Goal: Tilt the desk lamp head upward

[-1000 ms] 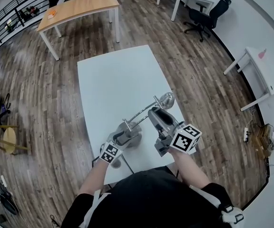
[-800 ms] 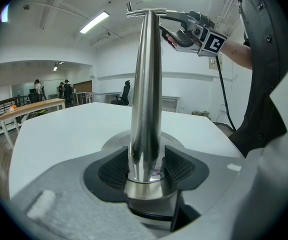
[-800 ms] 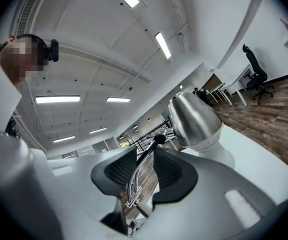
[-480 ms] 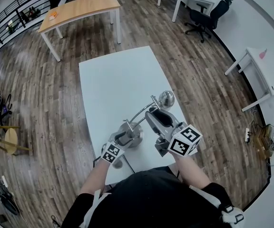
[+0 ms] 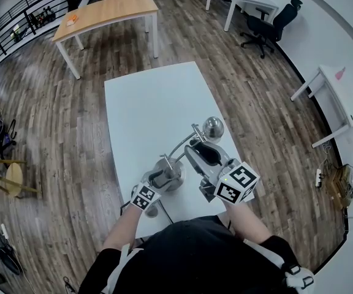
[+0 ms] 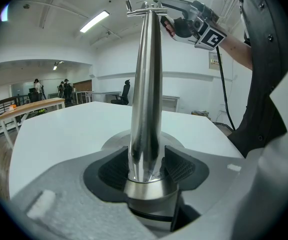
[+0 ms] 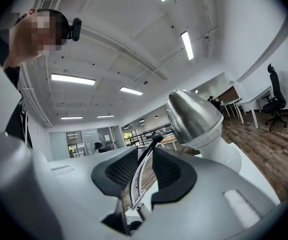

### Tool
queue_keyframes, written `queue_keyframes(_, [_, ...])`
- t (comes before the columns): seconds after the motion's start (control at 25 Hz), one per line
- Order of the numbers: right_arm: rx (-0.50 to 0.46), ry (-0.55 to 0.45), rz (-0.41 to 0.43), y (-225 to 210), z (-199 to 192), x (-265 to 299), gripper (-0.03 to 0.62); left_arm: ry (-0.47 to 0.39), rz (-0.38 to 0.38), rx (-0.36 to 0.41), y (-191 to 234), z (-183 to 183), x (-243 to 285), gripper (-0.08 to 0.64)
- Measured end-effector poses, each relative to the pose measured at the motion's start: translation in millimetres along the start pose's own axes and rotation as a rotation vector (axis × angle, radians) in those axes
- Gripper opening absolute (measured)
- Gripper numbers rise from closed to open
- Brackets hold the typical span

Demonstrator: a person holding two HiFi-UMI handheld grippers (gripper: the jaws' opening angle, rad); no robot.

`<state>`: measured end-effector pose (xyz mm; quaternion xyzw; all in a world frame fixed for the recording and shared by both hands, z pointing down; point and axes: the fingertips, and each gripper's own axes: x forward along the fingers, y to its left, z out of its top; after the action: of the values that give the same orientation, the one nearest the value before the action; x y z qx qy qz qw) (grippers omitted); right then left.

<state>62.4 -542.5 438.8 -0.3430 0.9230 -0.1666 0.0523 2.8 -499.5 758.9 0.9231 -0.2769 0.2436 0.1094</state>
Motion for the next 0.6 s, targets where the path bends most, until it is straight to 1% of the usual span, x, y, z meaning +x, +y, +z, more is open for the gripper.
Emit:
queue_keyframes(0.44, [-0.035,0.005,0.016,11.1,-0.4,4.7,0.087,0.008,-0.001,-0.004,1.4,-2.3,-3.2,0.235])
queue_keyframes(0.6, [-0.071,0.011,0.035,19.9,-0.6,7.8,0.083,0.008,-0.002,-0.005,1.3,-4.1,-3.4,0.236])
